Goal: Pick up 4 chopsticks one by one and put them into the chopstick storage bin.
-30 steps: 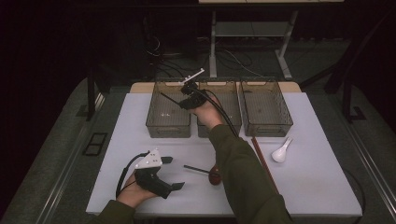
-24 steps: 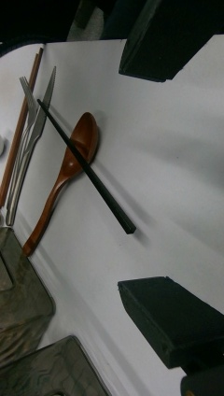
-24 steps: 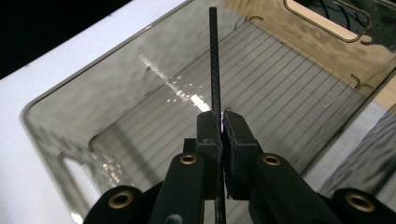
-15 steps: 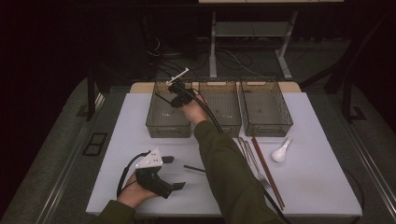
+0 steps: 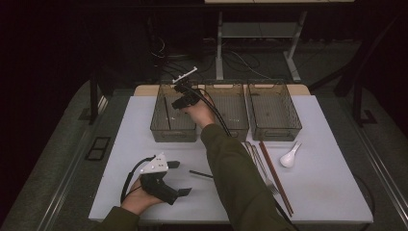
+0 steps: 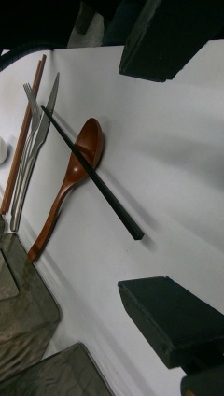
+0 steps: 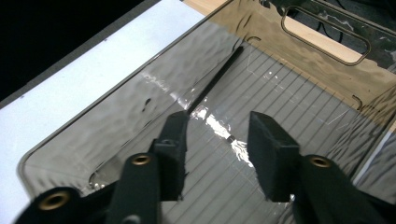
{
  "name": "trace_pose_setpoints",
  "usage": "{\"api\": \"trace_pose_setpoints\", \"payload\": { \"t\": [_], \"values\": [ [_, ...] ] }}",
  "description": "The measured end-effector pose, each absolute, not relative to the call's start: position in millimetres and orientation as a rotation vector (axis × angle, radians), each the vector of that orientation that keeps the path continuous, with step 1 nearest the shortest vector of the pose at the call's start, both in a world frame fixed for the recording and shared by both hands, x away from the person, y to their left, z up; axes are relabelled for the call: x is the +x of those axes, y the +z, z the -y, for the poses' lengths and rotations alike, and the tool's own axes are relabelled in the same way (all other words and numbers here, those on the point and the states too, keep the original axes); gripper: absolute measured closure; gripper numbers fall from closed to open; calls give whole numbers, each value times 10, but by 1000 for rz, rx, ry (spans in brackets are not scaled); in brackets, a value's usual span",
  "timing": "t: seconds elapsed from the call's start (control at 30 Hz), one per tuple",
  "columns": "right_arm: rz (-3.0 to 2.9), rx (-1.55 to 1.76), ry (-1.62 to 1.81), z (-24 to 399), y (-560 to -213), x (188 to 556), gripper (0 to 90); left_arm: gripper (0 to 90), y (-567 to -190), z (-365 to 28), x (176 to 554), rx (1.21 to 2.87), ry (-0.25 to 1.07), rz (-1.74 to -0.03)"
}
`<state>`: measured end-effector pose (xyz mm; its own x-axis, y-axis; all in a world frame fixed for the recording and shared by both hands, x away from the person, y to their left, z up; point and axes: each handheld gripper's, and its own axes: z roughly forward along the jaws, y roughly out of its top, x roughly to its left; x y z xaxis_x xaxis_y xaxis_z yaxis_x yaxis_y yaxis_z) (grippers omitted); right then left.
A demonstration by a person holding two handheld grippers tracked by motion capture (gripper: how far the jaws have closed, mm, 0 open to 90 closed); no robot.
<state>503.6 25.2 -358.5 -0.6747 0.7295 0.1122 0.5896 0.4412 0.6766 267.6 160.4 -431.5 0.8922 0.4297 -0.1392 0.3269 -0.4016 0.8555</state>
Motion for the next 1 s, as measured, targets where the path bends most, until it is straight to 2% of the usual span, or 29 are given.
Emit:
{"api": "trace_pose_setpoints", "payload": {
  "t": [0.3, 0.53, 1.0],
  "values": [
    [-2510, 1125, 1115, -87, -3506, 4968, 454, 0, -4317, -1606, 2678, 2030, 130, -543],
    [-2510, 1086, 1169, 132, -3442, 4817, 406, 0, -4317, -1611, 2680, 2038, 127, -537],
    [-2532, 1007, 1226, 819, -3366, 4401, 362, 0, -4320, -1603, 2674, 2048, 121, -538]
  ]
}}
